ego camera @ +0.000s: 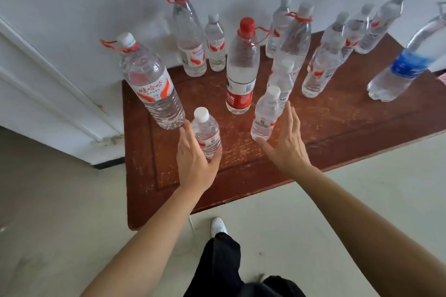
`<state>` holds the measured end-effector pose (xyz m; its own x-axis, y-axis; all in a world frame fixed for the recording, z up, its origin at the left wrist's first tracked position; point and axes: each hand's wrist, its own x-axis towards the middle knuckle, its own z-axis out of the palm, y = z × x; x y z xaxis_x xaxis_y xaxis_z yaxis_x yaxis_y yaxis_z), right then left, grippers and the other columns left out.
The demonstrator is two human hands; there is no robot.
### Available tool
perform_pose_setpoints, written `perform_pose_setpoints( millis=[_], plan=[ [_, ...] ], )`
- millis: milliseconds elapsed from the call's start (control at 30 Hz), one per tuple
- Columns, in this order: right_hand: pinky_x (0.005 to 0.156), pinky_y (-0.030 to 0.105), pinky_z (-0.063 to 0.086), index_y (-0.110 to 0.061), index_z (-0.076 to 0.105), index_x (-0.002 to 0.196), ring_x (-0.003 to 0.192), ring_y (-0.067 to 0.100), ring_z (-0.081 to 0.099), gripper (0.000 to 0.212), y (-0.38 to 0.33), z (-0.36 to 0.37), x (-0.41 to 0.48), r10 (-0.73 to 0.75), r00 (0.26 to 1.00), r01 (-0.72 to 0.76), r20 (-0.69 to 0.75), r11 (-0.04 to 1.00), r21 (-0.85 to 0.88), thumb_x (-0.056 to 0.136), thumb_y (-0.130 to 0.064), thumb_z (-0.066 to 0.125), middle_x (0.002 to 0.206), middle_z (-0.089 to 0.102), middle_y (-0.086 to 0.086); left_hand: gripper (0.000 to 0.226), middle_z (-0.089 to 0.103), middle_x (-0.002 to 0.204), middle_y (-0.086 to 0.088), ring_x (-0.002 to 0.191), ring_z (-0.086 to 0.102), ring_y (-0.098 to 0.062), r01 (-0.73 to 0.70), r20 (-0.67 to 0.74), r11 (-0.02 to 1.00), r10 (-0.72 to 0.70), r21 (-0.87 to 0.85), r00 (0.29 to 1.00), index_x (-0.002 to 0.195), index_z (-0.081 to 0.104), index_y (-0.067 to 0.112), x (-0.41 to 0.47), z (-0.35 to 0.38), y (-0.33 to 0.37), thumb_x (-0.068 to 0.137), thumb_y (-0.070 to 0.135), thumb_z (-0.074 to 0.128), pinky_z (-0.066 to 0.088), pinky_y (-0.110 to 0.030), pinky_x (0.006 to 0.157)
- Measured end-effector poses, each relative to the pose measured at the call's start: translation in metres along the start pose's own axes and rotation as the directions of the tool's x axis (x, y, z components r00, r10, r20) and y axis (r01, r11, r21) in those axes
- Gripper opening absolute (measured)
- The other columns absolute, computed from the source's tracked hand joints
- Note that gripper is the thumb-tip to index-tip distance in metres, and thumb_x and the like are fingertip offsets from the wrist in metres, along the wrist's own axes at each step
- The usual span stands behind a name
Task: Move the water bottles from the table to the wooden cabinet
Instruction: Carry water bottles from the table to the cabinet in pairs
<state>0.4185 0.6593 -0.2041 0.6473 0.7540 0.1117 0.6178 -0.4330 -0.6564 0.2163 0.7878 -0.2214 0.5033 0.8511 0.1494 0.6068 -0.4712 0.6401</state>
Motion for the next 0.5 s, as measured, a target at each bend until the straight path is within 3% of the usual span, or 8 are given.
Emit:
perform_pose_setpoints(
  millis=[100, 200, 333, 433, 500],
  plan=[
    [0.107, 0.058, 0.043, -0.034, -0.013, 0.158, 0.149, 0.035, 0.028, 0.115, -0.006, 0.024, 0.017, 0.112, 0.993, -0.109, -0.047, 0.991, 0.073, 0.087, -0.041, 0.078, 0.167, 0.008, 0.009, 0.104, 0.018, 0.165, -0.014, 0.151, 0.026, -0.028, -0.004, -0.054, 0.987, -0.005, -0.161, 0.999, 0.158, -0.001, 0.025, 0.018, 0.016, -0.008, 0.089, 0.046, 0.074, 0.038, -0.048, 0.116],
    [0.112, 0.047, 0.036, -0.033, -0.012, 0.158, 0.151, 0.027, 0.025, 0.119, -0.011, 0.046, 0.026, 0.229, 0.968, -0.21, -0.106, 0.964, 0.164, 0.084, -0.039, 0.081, 0.167, 0.009, 0.006, 0.11, 0.023, 0.163, -0.015, 0.148, 0.032, -0.026, 0.019, -0.097, 0.967, -0.045, -0.255, 0.994, 0.158, 0.001, 0.02, 0.028, 0.03, -0.015, 0.085, 0.041, 0.08, 0.044, -0.047, 0.112],
    [0.107, 0.038, 0.032, -0.04, -0.008, 0.156, 0.147, 0.02, 0.029, 0.117, -0.008, 0.06, 0.035, 0.338, 0.924, -0.291, -0.178, 0.925, 0.243, 0.082, -0.038, 0.083, 0.166, 0.015, 0.003, 0.107, 0.034, 0.156, -0.016, 0.142, 0.043, -0.027, 0.02, -0.099, 0.954, -0.052, -0.299, 0.994, 0.156, 0.01, 0.012, 0.033, 0.041, -0.021, 0.082, 0.035, 0.084, 0.051, -0.048, 0.104],
    [0.099, 0.045, 0.042, -0.026, 0.006, 0.157, 0.136, 0.023, 0.036, 0.101, -0.005, 0.059, 0.044, 0.262, 0.94, -0.222, -0.217, 0.956, 0.194, 0.088, -0.027, 0.08, 0.158, 0.028, 0.017, 0.101, 0.041, 0.15, -0.011, 0.134, 0.05, -0.02, 0.004, -0.091, 0.958, -0.031, -0.287, 0.995, 0.155, 0.011, 0.021, 0.04, 0.042, -0.016, 0.084, 0.032, 0.082, 0.055, -0.042, 0.099],
    [0.094, 0.052, 0.048, -0.035, 0.003, 0.155, 0.131, 0.035, 0.046, 0.099, -0.003, 0.057, 0.05, 0.202, 0.962, -0.177, -0.185, 0.974, 0.142, 0.09, -0.028, 0.078, 0.151, 0.033, 0.02, 0.1, 0.041, 0.151, -0.011, 0.134, 0.051, -0.021, -0.009, -0.054, 0.962, -0.006, -0.274, 0.999, 0.156, 0.009, 0.025, 0.044, 0.04, -0.013, 0.086, 0.034, 0.08, 0.056, -0.041, 0.098]
  ],
)
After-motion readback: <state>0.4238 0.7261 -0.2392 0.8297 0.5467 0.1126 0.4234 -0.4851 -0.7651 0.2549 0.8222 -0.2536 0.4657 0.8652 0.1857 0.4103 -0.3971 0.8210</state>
